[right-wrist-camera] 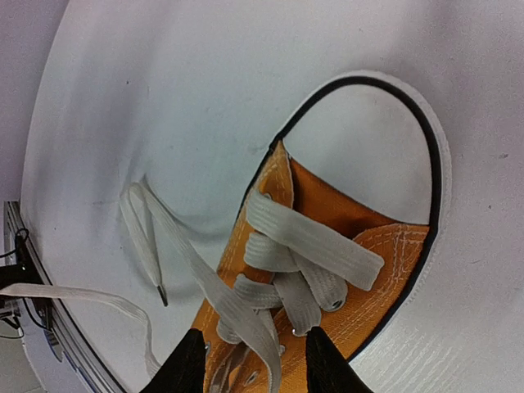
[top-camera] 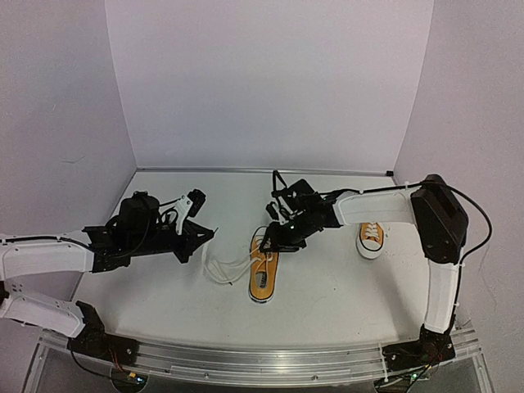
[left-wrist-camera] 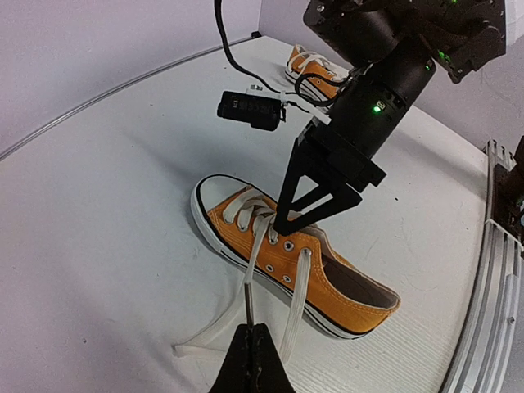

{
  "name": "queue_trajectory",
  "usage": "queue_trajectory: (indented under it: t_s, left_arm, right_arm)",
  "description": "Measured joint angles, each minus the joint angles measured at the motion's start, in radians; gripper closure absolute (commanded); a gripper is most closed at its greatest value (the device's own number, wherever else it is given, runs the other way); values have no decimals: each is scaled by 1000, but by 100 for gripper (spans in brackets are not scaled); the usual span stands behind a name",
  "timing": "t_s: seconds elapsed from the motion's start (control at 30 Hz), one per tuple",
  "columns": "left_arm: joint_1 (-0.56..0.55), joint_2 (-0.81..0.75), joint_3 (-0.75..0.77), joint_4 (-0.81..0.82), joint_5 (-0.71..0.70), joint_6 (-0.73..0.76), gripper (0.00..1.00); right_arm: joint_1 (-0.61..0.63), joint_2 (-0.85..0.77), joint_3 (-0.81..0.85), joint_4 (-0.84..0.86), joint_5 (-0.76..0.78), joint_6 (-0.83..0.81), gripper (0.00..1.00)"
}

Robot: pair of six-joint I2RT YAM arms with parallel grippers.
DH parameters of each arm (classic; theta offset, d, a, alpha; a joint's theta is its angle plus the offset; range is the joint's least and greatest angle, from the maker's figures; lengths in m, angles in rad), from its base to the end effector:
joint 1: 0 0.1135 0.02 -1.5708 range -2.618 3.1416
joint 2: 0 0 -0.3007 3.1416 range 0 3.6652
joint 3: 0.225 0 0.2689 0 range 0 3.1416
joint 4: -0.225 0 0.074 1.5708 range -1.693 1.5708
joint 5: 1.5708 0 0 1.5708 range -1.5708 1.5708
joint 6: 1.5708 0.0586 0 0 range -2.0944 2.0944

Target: Tie the shoes

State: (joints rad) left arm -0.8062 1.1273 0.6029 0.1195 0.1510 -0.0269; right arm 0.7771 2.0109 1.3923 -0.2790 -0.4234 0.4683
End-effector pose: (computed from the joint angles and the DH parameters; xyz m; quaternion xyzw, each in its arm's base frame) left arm 0.1800 -0.2004 0.2538 0.3546 0.7543 -0.2797 0.4765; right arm 0.3224 0.3509 0.1828 -0.2105 0.9012 0.3494 0.1466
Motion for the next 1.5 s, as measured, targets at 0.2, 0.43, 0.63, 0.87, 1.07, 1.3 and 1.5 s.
queue_trajectory:
  t_s: [0.2, 0.43, 0.63, 0.87, 1.07, 1.3, 1.5]
  left_arm:
    - [0, 45, 22, 23, -20, 30, 100]
    - [7, 138, 87, 3, -50, 63, 100]
    - [102, 217, 147, -5, 91, 102, 100]
    - [146, 359, 246, 2, 248, 216, 100]
    - [144, 473, 265, 46, 328, 330, 100]
    - [124, 591, 313, 66, 384, 430, 100]
    - [67, 675, 380, 76, 396, 504, 100]
  right_arm:
    - [0, 3, 8, -14, -38, -29, 85]
    - [-2, 0, 9, -15, -68, -69, 100]
    - [-2, -45, -3, -20, -92, -115, 100]
    - [-2, -116, -57, -8, -117, -161, 100]
    - [-2, -124, -87, 22, -135, -174, 100]
    - [-2, -140, -115, 53, -156, -180, 100]
    - [-2, -141, -119, 60, -172, -183, 100]
